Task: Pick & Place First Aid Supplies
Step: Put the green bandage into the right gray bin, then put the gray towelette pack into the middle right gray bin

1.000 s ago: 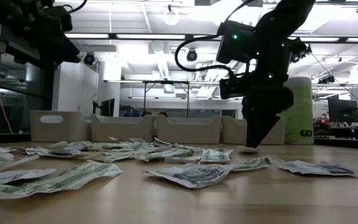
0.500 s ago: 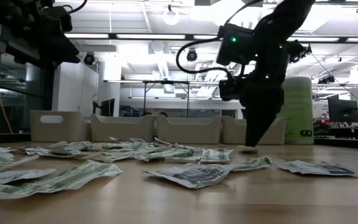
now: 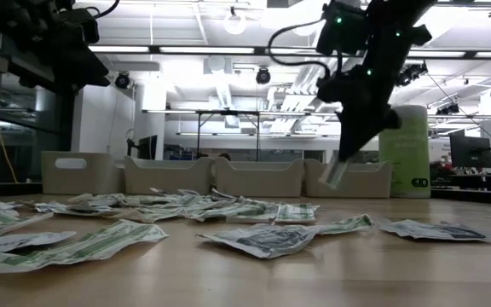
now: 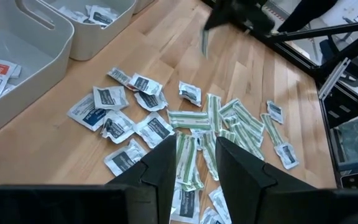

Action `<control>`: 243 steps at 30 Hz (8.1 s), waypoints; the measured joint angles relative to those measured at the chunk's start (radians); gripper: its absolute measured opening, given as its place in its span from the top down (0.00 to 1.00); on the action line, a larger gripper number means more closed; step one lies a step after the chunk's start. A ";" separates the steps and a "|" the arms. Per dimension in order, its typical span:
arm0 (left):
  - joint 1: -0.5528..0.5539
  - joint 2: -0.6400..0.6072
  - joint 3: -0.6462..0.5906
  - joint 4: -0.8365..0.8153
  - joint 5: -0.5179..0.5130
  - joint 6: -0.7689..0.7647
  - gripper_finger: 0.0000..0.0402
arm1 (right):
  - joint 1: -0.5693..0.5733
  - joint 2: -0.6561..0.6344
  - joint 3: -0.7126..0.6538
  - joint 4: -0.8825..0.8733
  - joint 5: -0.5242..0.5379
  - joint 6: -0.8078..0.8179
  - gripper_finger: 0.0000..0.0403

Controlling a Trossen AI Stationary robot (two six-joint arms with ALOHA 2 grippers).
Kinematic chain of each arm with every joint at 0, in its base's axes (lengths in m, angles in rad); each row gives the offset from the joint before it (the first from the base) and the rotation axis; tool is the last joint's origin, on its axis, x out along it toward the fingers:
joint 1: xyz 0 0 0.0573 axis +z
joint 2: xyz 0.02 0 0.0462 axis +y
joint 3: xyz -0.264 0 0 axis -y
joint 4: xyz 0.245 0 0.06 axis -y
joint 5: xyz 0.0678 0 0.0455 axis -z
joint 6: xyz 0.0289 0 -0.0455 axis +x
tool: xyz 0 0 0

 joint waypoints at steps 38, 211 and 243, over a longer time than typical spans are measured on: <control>0.000 0.000 0.000 0.115 -0.149 -0.125 0.72 | -0.549 0.082 0.003 0.291 0.061 0.062 0.98; 0.000 0.003 0.000 0.012 0.006 0.052 0.72 | 0.412 -0.047 0.001 0.096 0.324 0.125 1.00; 0.000 0.003 0.000 0.057 -0.002 -0.077 0.72 | -0.290 0.117 0.078 0.608 -0.074 -0.816 1.00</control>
